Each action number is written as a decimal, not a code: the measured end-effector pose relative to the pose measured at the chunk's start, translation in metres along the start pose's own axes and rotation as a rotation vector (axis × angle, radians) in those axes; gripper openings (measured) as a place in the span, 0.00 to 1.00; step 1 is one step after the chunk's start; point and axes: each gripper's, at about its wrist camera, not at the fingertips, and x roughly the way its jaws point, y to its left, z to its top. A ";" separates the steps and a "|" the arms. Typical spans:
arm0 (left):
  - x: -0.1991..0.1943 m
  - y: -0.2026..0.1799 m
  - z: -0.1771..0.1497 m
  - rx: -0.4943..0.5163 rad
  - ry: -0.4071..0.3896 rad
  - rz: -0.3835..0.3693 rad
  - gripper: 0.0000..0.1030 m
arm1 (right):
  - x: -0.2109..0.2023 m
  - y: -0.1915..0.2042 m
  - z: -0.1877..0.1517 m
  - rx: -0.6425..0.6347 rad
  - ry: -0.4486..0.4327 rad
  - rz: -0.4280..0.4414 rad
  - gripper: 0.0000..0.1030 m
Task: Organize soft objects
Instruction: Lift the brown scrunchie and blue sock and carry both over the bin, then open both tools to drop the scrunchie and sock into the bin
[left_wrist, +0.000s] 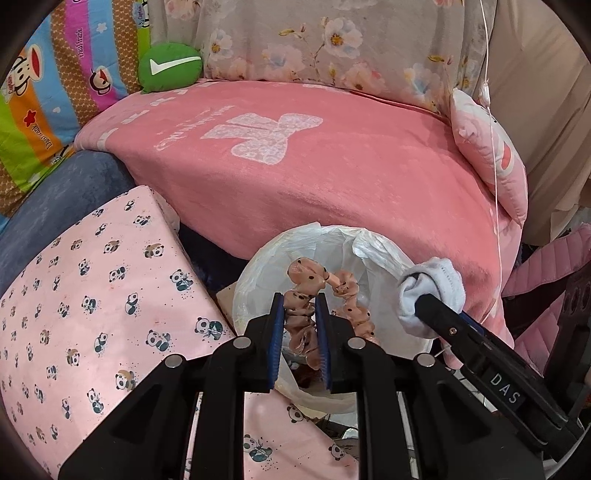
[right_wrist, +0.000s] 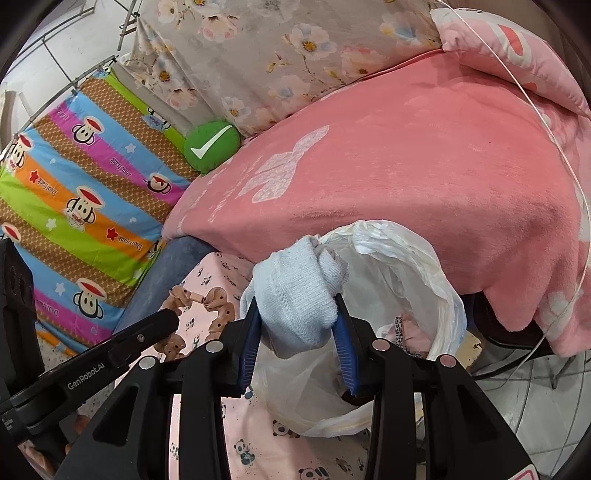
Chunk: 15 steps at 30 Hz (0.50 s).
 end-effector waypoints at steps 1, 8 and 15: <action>0.001 -0.001 0.000 0.002 -0.001 0.001 0.17 | 0.001 0.000 0.000 0.001 0.001 -0.001 0.37; 0.012 0.000 0.001 -0.004 0.023 0.008 0.29 | 0.006 -0.010 0.005 0.004 0.011 -0.016 0.37; 0.005 0.013 -0.005 -0.024 -0.023 0.072 0.65 | 0.015 -0.007 0.006 -0.023 0.015 -0.030 0.41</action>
